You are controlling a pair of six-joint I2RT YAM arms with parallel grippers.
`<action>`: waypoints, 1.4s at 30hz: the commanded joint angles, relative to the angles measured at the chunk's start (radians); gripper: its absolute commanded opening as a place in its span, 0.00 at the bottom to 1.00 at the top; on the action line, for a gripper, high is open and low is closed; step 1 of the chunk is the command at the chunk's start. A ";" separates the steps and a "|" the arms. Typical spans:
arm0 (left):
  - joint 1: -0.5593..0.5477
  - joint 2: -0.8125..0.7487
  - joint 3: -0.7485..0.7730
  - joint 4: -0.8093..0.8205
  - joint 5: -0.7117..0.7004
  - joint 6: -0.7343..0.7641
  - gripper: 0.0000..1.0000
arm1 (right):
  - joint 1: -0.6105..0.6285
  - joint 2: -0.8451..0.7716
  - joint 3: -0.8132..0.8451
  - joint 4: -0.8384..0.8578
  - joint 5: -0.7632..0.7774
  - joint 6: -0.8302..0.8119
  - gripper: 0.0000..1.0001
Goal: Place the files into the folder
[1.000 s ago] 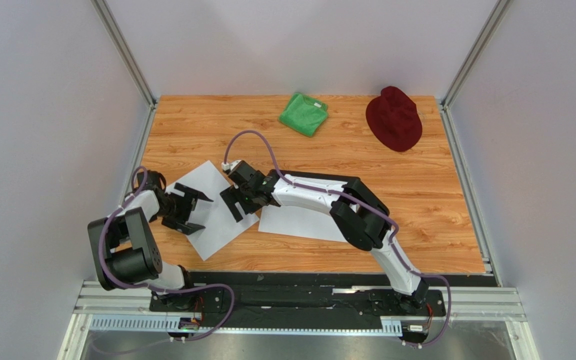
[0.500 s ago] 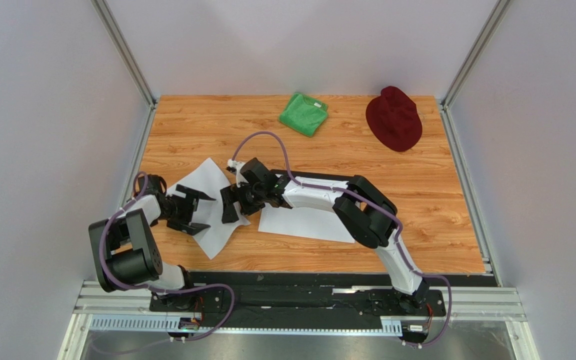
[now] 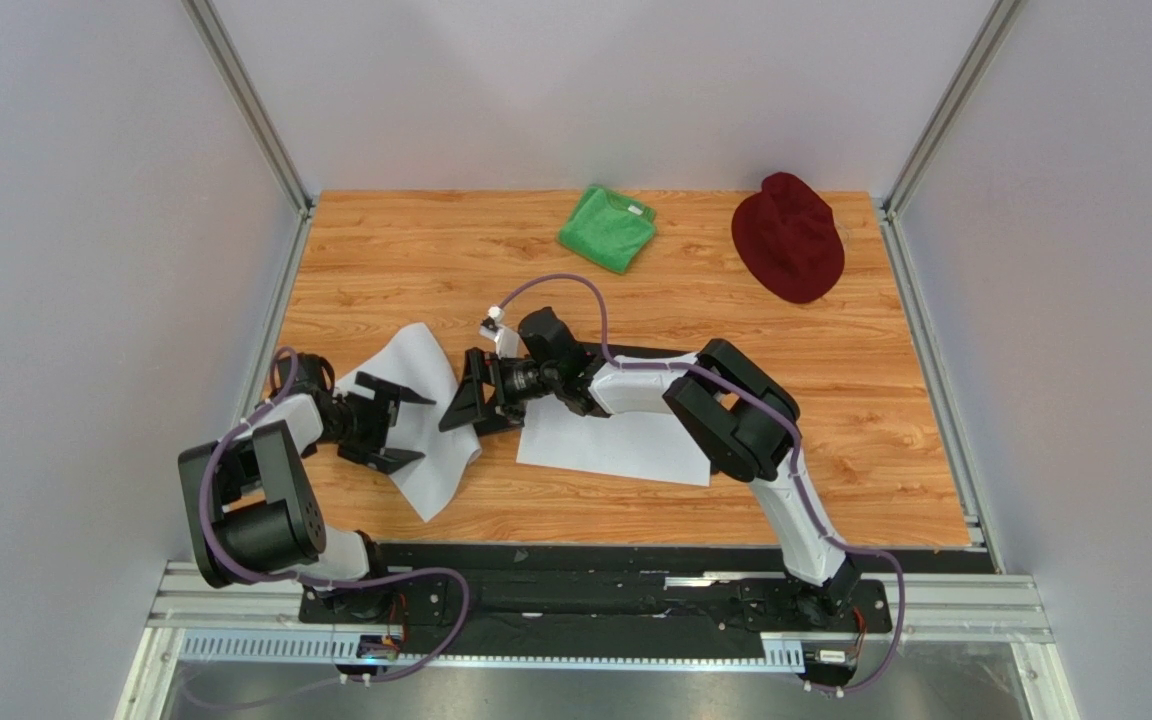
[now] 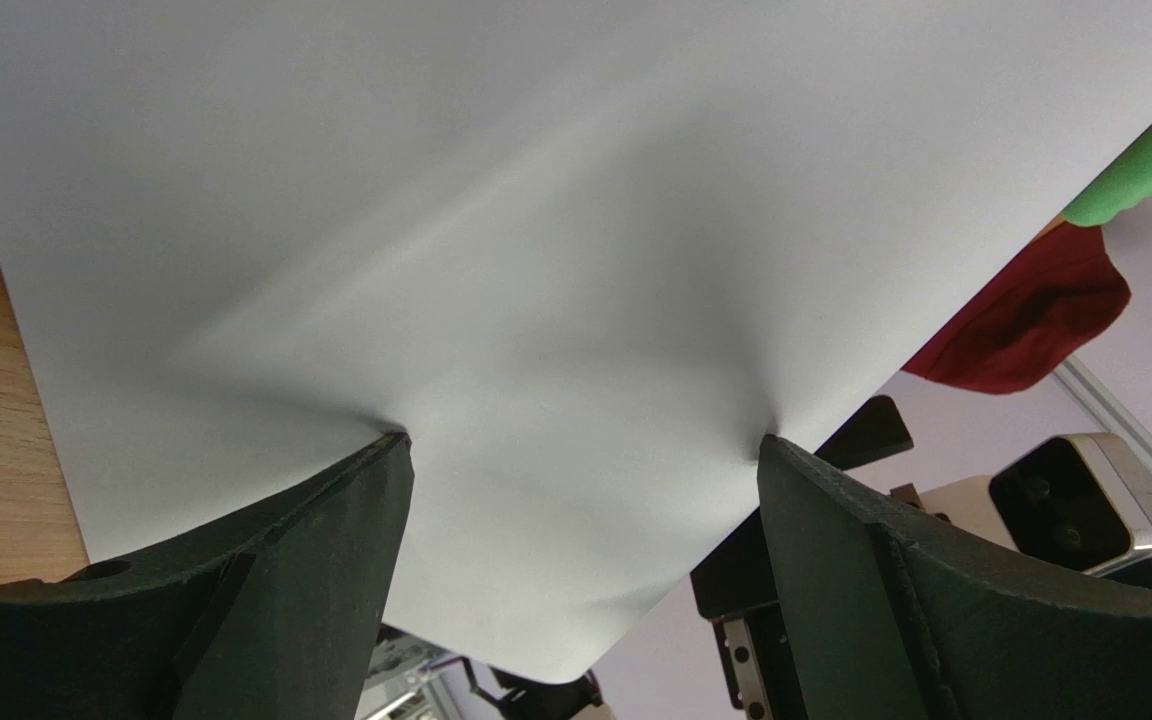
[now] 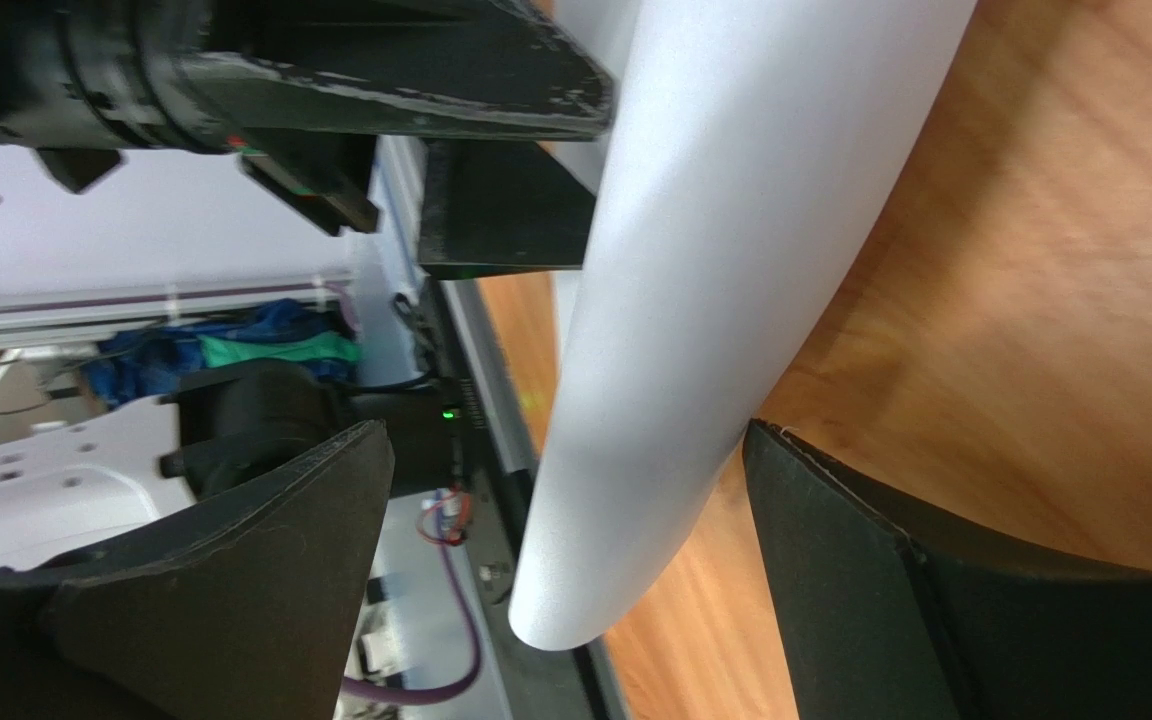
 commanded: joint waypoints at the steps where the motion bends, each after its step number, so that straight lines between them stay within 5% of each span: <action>1: 0.005 -0.025 -0.024 -0.011 -0.023 0.035 0.94 | -0.001 0.004 0.003 0.161 -0.048 0.146 0.91; 16: 0.006 -0.034 -0.040 -0.014 -0.002 0.058 0.93 | -0.014 -0.050 -0.147 0.302 -0.018 0.132 0.88; 42: 0.006 -0.013 -0.034 -0.016 -0.002 0.081 0.93 | -0.020 0.054 0.225 -0.161 -0.008 -0.345 0.86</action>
